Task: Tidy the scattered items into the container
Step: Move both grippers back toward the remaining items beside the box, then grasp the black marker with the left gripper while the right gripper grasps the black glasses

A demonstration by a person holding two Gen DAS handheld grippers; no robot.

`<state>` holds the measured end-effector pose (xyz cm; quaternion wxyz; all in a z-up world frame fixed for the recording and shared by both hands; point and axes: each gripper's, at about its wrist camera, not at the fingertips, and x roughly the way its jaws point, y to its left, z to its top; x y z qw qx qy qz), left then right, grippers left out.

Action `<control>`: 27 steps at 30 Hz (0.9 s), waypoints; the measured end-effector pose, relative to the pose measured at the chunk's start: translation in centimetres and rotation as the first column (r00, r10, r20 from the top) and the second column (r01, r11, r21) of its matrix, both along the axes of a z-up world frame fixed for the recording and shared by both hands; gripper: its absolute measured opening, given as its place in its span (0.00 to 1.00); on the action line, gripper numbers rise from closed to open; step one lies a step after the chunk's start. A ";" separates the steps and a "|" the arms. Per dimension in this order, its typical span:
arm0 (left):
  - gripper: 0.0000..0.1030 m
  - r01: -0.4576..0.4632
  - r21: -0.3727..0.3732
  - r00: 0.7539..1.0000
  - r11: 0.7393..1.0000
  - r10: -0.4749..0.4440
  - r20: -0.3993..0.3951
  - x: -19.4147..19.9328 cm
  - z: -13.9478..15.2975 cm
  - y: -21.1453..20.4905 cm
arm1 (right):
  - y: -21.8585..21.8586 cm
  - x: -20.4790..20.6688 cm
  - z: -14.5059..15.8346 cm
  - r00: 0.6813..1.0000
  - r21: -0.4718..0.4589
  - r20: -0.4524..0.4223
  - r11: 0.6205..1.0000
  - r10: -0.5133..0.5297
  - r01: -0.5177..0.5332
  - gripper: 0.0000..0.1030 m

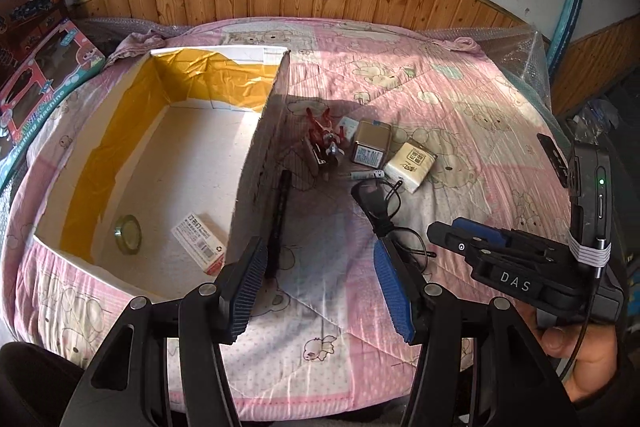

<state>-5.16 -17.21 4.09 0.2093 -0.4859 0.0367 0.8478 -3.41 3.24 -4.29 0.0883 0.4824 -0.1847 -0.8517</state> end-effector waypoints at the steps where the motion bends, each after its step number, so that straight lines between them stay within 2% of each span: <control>1: 0.55 0.003 0.006 1.000 1.000 -0.003 0.021 -0.3 -0.6 0.4 | -0.1 -0.2 -0.3 1.000 0.002 0.009 1.000 0.009 -0.009 0.46; 5: 0.55 0.001 0.020 0.998 1.000 -0.003 0.062 -1.6 -2.1 1.5 | -1.5 -1.8 -1.6 0.997 0.034 0.037 0.997 0.061 -0.063 0.46; 9: 0.55 -0.006 0.038 0.999 0.999 0.004 0.047 -3.7 -2.0 2.2 | -3.6 -4.1 -3.6 0.991 0.107 0.064 0.987 0.115 -0.121 0.49; 11: 0.55 -0.007 0.053 0.999 0.999 0.005 0.048 -4.9 -2.2 2.6 | -4.5 -4.8 -4.1 0.991 0.200 0.052 0.971 0.123 -0.131 0.54; 13: 0.55 -0.012 0.046 0.998 0.999 0.009 0.063 -5.9 -3.0 2.9 | -4.4 -5.6 -5.7 0.986 0.232 0.123 0.962 0.116 -0.142 0.49; 14: 0.55 -0.018 0.032 0.998 0.999 0.015 0.066 -6.2 -3.5 3.0 | -3.7 -5.6 -6.2 0.984 0.201 0.149 0.971 0.097 -0.126 0.48; 16: 0.55 -0.023 -0.019 0.999 1.000 0.024 0.036 -6.3 -4.2 3.2 | -2.3 -5.3 -6.1 0.983 0.168 0.172 0.981 0.068 -0.098 0.48; 18: 0.55 0.002 -0.076 1.000 0.997 -0.003 -0.017 -5.7 -4.5 3.7 | -0.6 -4.6 -6.0 0.984 0.164 0.177 0.984 0.035 -0.064 0.48; 21: 0.59 0.018 -0.170 0.993 0.985 -0.038 -0.115 -4.4 -5.4 4.8 | 2.1 -3.8 -6.6 0.978 0.103 0.207 0.995 -0.015 -0.007 0.48; 23: 0.67 0.029 -0.301 0.974 0.953 -0.095 -0.207 -3.0 -6.9 6.3 | 3.5 -3.7 -7.1 0.975 0.067 0.217 0.997 -0.047 0.033 0.49; 25: 0.72 0.036 -0.433 0.941 0.900 -0.177 -0.288 -1.8 -8.8 7.9 | 4.1 -3.8 -7.4 0.974 0.037 0.217 0.998 -0.059 0.053 0.49; 26: 0.72 0.044 -0.471 0.929 0.881 -0.210 -0.304 -1.4 -9.7 8.3 | 4.2 -3.8 -7.5 0.975 0.032 0.216 0.998 -0.059 0.054 0.49; 27: 0.72 0.062 -0.476 0.932 0.877 -0.221 -0.286 -1.5 -10.5 8.5 | 4.3 -3.8 -7.6 0.975 0.030 0.216 0.998 -0.056 0.051 0.49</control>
